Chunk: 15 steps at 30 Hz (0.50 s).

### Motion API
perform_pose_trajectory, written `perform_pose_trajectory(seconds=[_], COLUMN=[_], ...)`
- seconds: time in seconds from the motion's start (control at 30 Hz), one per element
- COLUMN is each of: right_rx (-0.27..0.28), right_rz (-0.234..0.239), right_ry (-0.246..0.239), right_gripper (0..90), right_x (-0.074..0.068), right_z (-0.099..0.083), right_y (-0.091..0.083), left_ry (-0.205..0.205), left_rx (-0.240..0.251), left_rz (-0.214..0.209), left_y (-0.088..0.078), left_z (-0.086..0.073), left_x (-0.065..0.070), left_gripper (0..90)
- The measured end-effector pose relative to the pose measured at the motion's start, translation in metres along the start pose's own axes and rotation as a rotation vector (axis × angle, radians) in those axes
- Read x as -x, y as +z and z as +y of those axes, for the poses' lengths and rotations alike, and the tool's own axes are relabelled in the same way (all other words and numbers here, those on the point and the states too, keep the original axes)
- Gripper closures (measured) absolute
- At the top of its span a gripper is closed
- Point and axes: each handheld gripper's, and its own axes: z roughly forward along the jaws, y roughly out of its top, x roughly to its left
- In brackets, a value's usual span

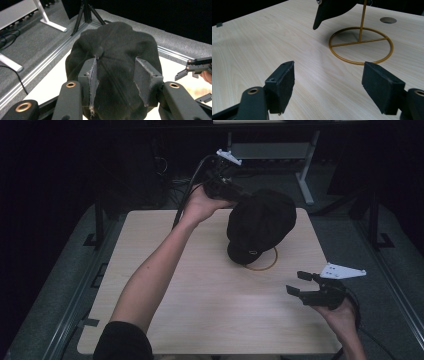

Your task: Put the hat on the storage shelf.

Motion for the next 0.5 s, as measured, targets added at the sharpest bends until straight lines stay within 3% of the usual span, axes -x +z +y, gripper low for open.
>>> perform_pose_trajectory(seconds=[0.5], right_rx=[-0.005], right_rz=[-0.022], right_ry=[0.013], right_gripper=[23.1], right_x=[0.001], right_z=[0.0], right_y=[0.002], left_ry=[-0.038], left_rx=[0.005], left_rz=[-0.003], left_y=[-0.019], left_z=[-0.045], left_x=[-0.001], left_gripper=[49.7])
